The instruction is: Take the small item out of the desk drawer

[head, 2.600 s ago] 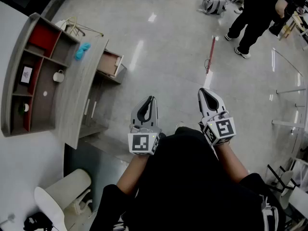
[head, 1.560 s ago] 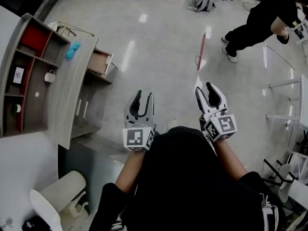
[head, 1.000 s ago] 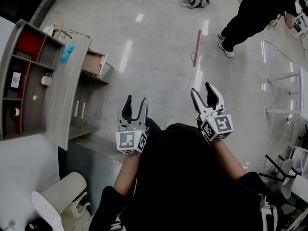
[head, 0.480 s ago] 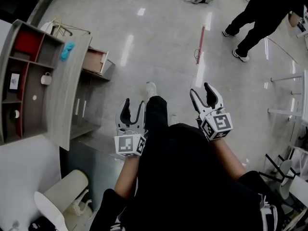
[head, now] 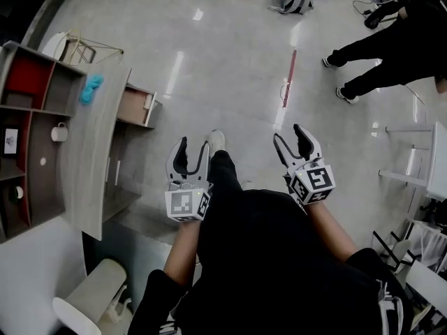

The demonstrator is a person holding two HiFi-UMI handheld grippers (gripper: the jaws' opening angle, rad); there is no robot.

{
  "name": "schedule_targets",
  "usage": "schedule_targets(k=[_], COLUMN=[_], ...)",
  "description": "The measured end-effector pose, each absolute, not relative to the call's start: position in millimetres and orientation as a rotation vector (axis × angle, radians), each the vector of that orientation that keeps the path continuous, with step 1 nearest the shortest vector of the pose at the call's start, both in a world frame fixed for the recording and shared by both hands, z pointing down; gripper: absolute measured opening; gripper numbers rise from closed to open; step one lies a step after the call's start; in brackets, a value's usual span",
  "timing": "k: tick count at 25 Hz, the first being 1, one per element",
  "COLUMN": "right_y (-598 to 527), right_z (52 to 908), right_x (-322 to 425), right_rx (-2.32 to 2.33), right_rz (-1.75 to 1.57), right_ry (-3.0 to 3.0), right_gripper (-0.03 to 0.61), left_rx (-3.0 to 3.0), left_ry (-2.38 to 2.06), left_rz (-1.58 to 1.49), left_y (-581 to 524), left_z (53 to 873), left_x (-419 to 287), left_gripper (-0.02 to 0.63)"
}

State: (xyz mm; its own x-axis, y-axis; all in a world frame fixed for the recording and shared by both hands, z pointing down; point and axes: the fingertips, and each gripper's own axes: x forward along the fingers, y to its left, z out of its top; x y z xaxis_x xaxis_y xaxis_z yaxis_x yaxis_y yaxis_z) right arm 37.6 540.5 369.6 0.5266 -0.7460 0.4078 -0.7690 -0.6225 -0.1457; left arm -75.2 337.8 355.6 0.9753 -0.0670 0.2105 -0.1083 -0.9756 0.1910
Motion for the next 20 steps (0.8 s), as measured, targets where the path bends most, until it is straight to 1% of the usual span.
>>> schedule_targets(k=[6, 11, 20], right_y=[440.9, 362.9, 255.3], right_z=[355.4, 343.8, 333.5], right_x=[109.0, 138.3, 197.7], right_rx=[2.635, 2.586, 2.530], right_rz=[0.643, 0.618, 0.596], right_ry=[-1.377, -1.444, -1.524], right_gripper=[0.249, 0.249, 0.249], left_rx=[2.890, 2.876, 2.855], left_ry=[-0.199, -0.237, -0.259], left_rz=[0.297, 0.276, 0.297], left_y=[241.6, 179.1, 106.2], left_z=[367.5, 363.9, 371.8], left_x=[-19.0, 7.2, 55.6], left_gripper=[0.210, 0.209, 0.209])
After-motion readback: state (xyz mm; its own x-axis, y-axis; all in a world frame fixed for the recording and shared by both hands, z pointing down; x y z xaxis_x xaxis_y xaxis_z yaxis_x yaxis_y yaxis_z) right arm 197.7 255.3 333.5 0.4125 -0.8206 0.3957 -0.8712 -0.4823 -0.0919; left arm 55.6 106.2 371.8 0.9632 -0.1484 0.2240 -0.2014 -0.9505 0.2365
